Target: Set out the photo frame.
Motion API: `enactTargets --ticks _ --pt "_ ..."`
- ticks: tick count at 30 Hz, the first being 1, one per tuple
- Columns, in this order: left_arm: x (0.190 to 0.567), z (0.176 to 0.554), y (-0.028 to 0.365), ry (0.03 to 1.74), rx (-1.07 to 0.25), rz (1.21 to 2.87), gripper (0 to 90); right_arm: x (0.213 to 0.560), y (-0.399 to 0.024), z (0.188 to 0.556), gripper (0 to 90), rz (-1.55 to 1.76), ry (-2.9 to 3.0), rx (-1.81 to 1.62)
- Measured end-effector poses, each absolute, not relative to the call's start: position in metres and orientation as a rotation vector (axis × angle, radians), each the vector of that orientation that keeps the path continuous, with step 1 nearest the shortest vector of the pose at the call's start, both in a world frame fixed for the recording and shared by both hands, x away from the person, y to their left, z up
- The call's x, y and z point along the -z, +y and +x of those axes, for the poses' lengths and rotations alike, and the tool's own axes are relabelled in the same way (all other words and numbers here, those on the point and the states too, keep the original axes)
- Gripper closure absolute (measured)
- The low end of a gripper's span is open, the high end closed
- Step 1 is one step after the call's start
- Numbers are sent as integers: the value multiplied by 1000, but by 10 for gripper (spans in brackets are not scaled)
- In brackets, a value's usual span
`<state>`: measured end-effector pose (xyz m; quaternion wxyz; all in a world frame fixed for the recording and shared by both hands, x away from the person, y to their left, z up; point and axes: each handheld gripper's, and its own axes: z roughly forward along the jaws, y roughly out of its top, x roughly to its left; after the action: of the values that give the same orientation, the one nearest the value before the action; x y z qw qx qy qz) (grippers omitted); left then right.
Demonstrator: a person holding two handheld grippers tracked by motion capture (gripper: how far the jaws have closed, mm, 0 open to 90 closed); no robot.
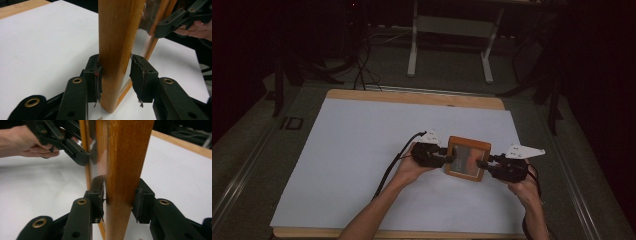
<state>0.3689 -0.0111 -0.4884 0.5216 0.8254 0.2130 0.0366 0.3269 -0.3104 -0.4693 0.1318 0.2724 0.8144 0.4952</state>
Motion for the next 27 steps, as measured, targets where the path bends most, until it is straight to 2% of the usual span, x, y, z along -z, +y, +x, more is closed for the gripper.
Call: enactTargets --ticks 10,21,27 --pt "487 366 20 613 -115 1935 620 478 -286 338 622 951 2372 -1512" --pt "475 348 89 760 -191 1867 618 470 -217 353 612 921 2415 -1592" --pt "476 335 109 811 -224 1874 615 473 -191 355 608 890 2453 -1604"
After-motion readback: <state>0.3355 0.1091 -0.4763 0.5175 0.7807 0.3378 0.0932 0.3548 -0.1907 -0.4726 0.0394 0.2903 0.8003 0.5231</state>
